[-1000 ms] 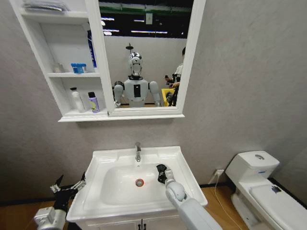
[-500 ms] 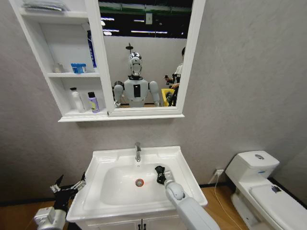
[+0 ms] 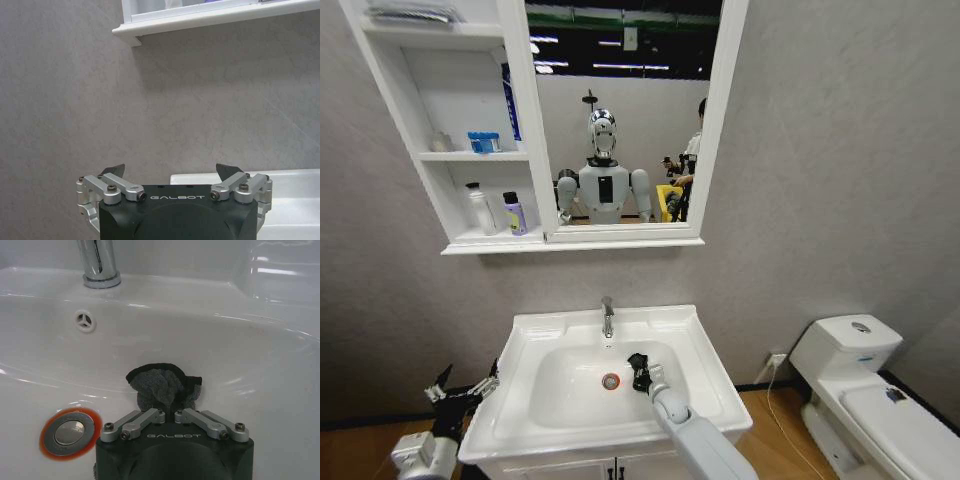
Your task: Move facial cleanser and shampoo from washbasin to cabinet, then wipe washbasin with towel.
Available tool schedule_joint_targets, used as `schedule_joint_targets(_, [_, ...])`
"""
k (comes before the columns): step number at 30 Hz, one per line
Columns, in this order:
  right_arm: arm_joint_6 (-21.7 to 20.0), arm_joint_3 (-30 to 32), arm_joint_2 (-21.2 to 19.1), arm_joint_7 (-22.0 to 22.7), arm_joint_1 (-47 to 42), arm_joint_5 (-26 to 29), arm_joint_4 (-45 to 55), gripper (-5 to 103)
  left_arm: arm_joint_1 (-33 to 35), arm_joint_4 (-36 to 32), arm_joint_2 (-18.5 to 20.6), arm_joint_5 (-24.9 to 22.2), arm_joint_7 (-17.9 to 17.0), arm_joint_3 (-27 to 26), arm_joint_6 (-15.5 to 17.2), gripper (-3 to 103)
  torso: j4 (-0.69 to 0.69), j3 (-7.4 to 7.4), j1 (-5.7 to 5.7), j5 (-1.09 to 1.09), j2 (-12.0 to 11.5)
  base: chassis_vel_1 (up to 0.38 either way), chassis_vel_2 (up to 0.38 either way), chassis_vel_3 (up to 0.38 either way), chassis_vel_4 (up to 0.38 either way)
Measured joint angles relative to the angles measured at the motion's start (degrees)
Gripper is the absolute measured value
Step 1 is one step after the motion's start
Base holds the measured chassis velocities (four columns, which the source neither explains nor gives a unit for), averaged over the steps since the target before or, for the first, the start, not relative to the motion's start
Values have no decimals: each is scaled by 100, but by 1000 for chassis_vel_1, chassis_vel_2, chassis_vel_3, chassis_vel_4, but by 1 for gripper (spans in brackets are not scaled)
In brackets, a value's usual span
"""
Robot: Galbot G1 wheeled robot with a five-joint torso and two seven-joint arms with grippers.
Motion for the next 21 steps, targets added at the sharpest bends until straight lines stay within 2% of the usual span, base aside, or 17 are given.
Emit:
schedule_joint_targets(4, [-7,11,91,-13,9,115,-34,4,0,0,0,0,0,0,0,100,0,0,0,0,0,0,0,0,0])
schedule_joint_targets(9, [-249,-16,264,172,14,427,-27,4,0,0,0,0,0,0,0,100,0,0,0,1,0,0,0,0,0])
schedule_joint_targets(21, [-458,-56,776,381,207,512,-452,4,0,0,0,0,0,0,0,100,0,0,0,0,1,0,0,0,0])
